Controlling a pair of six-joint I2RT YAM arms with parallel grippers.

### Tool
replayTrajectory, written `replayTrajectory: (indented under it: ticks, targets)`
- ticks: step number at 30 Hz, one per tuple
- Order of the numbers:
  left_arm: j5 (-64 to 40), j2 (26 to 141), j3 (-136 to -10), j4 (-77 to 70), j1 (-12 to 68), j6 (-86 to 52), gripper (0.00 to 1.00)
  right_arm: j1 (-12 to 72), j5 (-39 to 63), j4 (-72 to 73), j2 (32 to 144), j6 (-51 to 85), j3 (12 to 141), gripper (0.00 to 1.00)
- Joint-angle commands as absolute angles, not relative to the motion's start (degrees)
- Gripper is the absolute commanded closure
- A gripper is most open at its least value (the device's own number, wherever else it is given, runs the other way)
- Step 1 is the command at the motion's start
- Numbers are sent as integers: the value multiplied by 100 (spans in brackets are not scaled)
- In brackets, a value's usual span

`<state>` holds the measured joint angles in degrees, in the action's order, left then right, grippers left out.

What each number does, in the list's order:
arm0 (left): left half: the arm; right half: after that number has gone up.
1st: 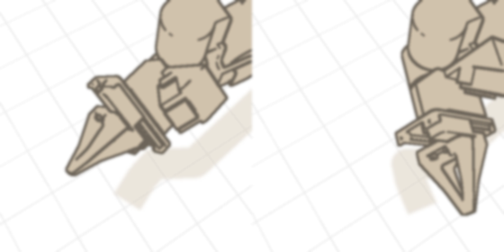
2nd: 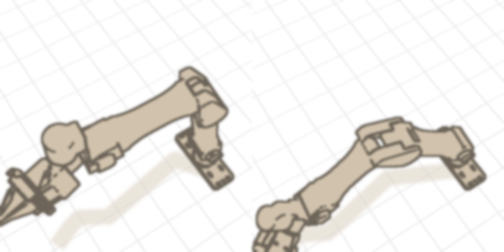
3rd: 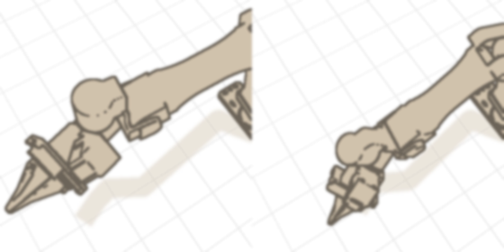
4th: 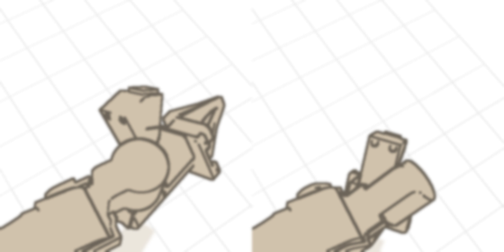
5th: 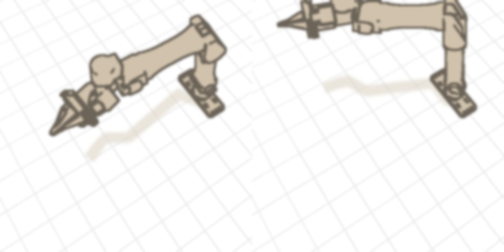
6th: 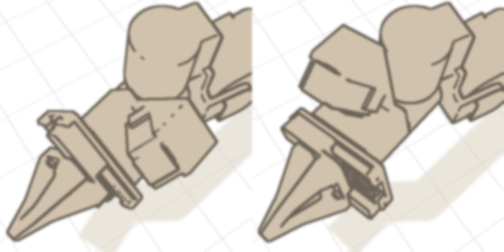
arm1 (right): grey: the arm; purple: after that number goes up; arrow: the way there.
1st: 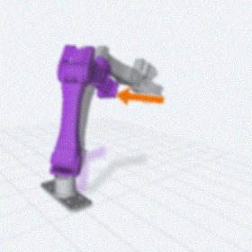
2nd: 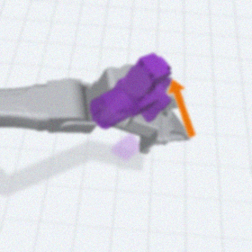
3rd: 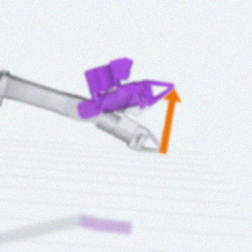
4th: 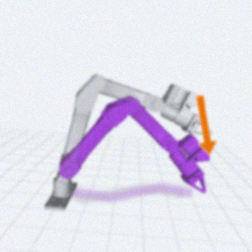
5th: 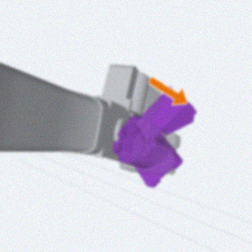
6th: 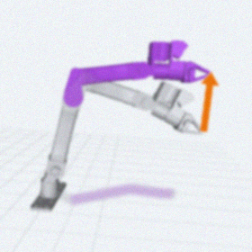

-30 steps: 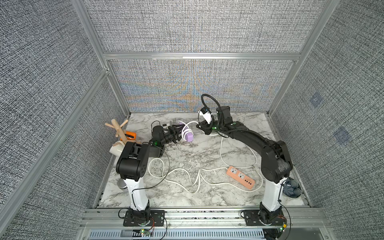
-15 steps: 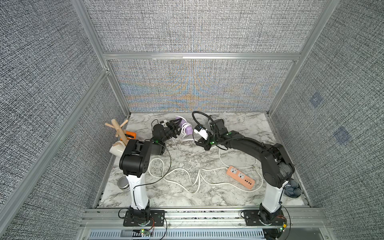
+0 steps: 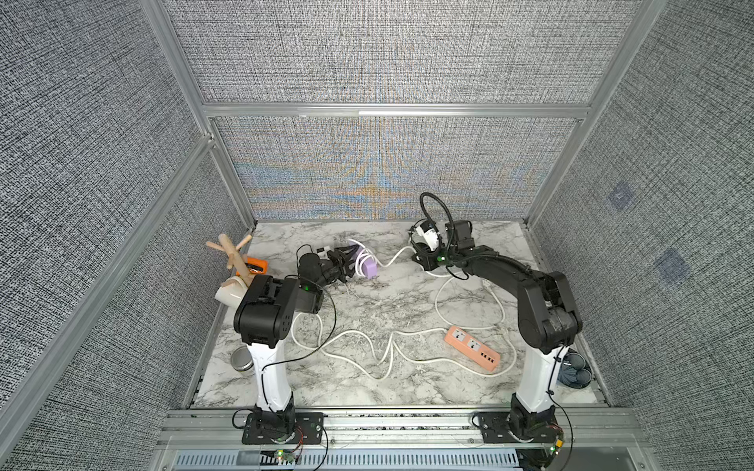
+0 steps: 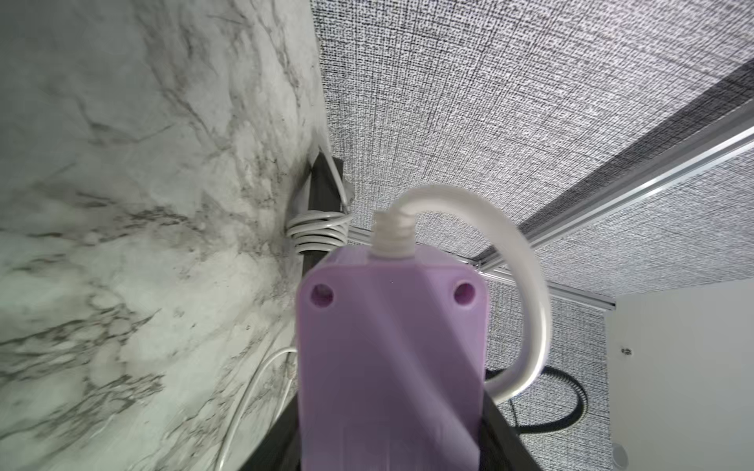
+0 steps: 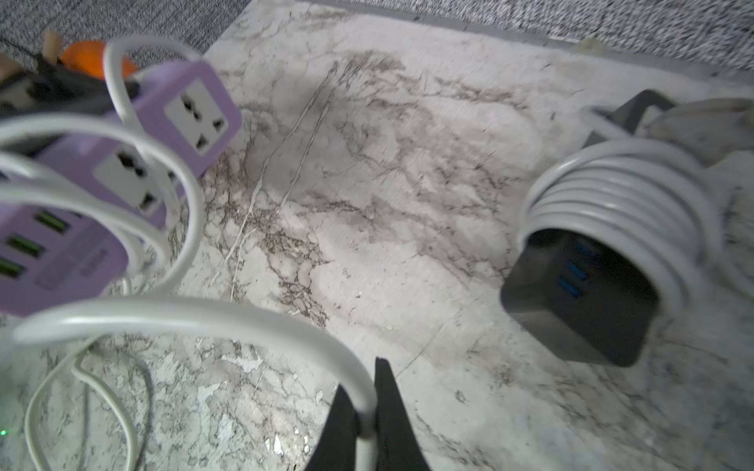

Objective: Unwrap the cord wrapped around the power strip
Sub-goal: Unwrap the power cord from the power strip.

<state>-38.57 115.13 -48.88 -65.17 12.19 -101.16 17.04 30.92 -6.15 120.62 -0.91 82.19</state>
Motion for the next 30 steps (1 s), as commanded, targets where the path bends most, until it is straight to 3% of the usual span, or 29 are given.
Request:
replayTrajectory:
  ticks: [1,6,13,21,30]
  targets:
    - [-3926,11435,-4884,-6181,1199,-9379,99,1634,3348,-616,11809,-22,8438,100]
    - [-3546,11712,-5159,-5960,1208,-9037,100,1674,4079,-1393,11394,-593,8711,100]
    - [-3075,11962,-5653,-5862,1206,-9019,100,2327,4218,-2624,10887,-1992,8639,100]
    - [-2756,11881,-5838,-6030,1202,-9317,100,2759,3416,-2717,11126,-2083,8187,100]
    - [-2828,11812,-5658,-6968,1110,-10281,100,2418,2453,-2147,11746,-1315,7920,100]
